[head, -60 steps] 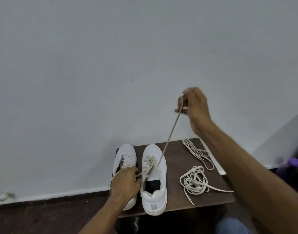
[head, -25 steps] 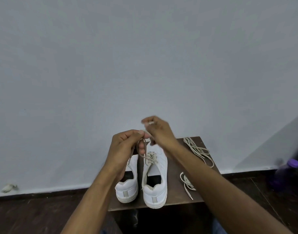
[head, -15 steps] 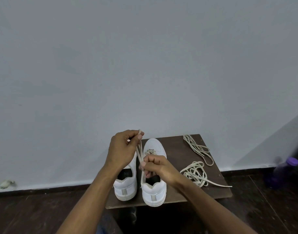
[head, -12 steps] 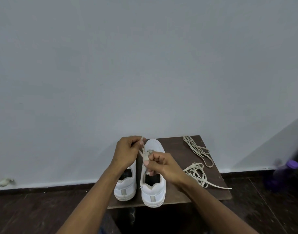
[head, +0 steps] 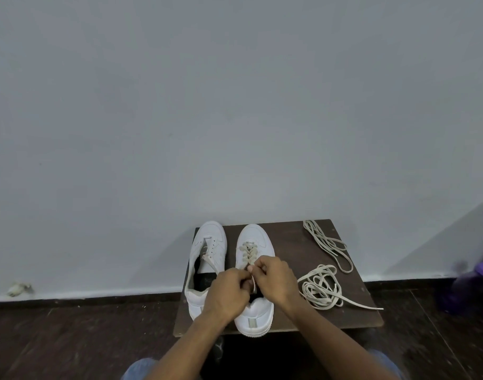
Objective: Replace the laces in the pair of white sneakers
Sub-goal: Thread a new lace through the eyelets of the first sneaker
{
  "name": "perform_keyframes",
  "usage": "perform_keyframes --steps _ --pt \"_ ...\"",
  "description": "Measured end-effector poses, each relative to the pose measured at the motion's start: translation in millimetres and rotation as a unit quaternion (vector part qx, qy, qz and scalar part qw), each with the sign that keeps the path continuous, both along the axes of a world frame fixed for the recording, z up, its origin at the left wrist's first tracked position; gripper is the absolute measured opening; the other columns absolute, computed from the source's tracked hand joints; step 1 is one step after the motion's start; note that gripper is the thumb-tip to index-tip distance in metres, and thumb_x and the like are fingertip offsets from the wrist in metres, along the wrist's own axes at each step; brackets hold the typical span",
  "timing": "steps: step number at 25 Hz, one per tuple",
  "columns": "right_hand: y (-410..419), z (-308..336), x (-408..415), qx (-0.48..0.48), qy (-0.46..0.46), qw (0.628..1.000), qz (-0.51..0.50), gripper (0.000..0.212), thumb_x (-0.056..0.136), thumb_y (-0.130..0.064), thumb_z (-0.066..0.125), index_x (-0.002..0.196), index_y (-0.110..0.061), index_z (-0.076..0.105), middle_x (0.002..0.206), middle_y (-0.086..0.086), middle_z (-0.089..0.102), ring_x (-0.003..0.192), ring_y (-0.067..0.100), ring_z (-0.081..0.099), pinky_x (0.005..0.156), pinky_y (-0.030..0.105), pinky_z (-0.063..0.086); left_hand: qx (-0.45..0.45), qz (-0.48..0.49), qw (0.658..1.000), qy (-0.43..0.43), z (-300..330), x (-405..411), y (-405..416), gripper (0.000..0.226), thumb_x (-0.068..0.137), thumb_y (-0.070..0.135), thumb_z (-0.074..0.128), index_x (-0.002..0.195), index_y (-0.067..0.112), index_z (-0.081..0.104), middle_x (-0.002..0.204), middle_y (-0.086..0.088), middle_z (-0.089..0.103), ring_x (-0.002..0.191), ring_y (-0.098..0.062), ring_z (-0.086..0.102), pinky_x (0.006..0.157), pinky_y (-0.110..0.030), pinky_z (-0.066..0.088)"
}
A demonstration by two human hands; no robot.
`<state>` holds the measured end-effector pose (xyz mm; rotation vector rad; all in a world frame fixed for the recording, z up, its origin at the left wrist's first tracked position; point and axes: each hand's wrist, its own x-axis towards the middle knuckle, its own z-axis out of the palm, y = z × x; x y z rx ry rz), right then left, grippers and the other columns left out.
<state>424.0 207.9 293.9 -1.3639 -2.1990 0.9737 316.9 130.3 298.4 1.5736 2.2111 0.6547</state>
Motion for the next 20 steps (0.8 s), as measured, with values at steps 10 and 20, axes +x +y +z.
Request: perform_keyframes --steps 10,20 --pt "-24.6 -4.3 22.9 0.268 -0.110 0.949 0.125 0.015 0.086 -0.025 0.048 0.084 -0.020 0.062 0.083 -0.005 0.060 0.078 0.018 0.062 0.054 0.027 0.036 0.136 0.143 0.936 -0.292 -15.3 -1.1 -20.0 0.045 0.081 -0.020 0.053 0.090 0.022 0.068 0.094 0.001 0.073 0.084 -0.006 0.070 0.074 -0.015 0.053" --pt "-36.4 -36.1 21.1 0.181 -0.109 0.951 0.225 0.038 0.085 -0.050 0.042 0.114 -0.027 0.051 0.114 -0.008 0.061 0.111 0.015 0.054 0.104 0.039 0.032 0.247 0.182 0.804 -0.508 -14.8 11.4 -26.2 0.046 0.081 -0.028 0.050 0.114 0.003 0.060 0.115 -0.005 0.065 0.109 -0.012 0.065 0.083 -0.025 0.058"
